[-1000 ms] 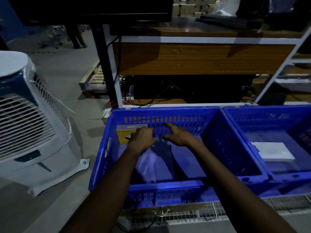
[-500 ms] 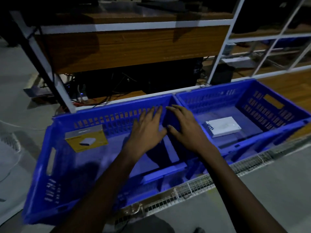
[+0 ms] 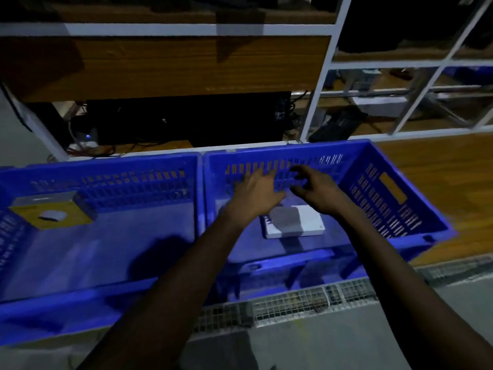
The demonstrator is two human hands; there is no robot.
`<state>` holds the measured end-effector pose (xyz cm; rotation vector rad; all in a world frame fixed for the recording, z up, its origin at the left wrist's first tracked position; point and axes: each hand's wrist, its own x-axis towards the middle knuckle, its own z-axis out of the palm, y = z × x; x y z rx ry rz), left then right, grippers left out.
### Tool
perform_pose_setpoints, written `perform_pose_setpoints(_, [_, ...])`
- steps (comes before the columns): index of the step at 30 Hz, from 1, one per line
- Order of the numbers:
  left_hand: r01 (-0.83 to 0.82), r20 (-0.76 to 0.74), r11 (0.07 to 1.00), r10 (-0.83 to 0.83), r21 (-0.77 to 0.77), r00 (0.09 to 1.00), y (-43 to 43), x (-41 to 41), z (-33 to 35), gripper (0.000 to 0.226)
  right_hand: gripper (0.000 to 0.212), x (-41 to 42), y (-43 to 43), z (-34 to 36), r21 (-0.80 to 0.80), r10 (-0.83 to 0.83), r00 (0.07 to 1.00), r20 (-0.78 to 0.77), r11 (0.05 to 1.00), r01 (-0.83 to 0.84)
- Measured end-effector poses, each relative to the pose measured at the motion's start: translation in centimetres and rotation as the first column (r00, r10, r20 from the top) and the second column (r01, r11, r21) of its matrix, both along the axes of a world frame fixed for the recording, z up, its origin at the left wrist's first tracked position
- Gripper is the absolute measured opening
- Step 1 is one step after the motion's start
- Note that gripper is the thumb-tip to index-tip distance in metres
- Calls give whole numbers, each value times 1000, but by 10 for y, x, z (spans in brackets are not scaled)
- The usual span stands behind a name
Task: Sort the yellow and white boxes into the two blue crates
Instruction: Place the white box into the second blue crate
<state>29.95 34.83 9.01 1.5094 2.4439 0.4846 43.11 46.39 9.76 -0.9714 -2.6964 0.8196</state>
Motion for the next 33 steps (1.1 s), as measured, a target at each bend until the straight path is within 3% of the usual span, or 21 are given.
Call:
perform_pose_setpoints(3, [-71,143,992,86,-104,986,32,-1,-16,56,50,7,50,-10,-174,-7,957,289,983,60])
perform_pose_setpoints(5, [-116,204,969,161,-216,966,43,-4,-30,61,43,9,72,-19,-286,-22,927,374,948,138])
perform_pose_setpoints(7, [-144,214,945,212,-295,954,44,-7,-48,64,35,11,85,-30,-363,-69,919,389,905,221])
perform_pose_setpoints(12, [-171,248,862,319,-478,915,35,-22,-88,54,39,20,95,-58,-526,-102,892,439,776,348])
perform_pose_setpoints(16, [-174,400,862,389,-476,830,35,-25,-91,23,43,20,95,-64,-604,-104,882,460,692,397])
perform_pose_setpoints(19, [-109,479,856,384,-506,789,33,-25,-97,18,60,18,95,-63,-632,-102,858,503,635,445])
perform_pose_setpoints(23, [-30,589,873,353,-487,727,33,-19,-95,19,58,19,93,-57,-689,8,847,531,585,427])
perform_pose_setpoints(26, [-15,647,906,313,-422,695,36,-18,-94,27,66,18,98,-59,-656,37,833,552,637,406])
perform_pose_setpoints(29, [-156,774,946,322,-283,546,42,-18,-89,22,74,18,102,-60,-610,-31,862,506,693,384])
perform_pose_setpoints(31, [-233,797,956,279,-178,536,44,-15,-82,25,75,19,104,-60,-616,-138,894,427,679,399])
perform_pose_setpoints(33, [-264,785,960,235,-95,574,45,-11,-74,44,71,21,108,-61,-625,-229,904,360,660,416])
